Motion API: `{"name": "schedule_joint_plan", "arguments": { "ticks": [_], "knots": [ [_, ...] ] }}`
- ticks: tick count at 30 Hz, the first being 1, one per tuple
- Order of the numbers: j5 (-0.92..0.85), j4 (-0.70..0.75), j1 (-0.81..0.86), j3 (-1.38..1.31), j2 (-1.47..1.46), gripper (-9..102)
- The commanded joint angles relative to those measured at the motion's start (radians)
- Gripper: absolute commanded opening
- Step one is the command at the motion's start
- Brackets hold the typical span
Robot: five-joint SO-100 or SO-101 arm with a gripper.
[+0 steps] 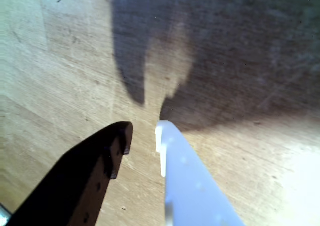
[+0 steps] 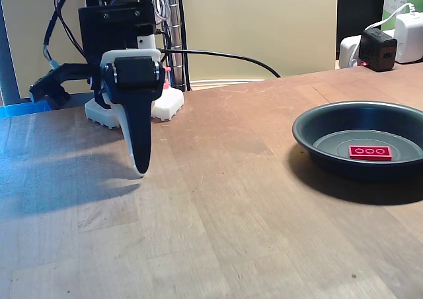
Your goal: Grasp a lego block and put it in the bin.
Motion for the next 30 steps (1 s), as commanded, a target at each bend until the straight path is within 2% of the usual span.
{"name": "schedule_joint_plan", "arguments": {
  "ticks": [1,9,15,23,30],
  "knots": [
    [0.008,0.003,0.006,0.023,0.018,0],
    [0.008,0.008,0.002,0.144,0.176,0],
    [0.006,0.075,0.002,0.147,0.255,0],
    [0.011,0.084,0.009,0.147,0.267,0],
    [0.150,0.095,0.017,0.147,0.268,0]
  ]
}}
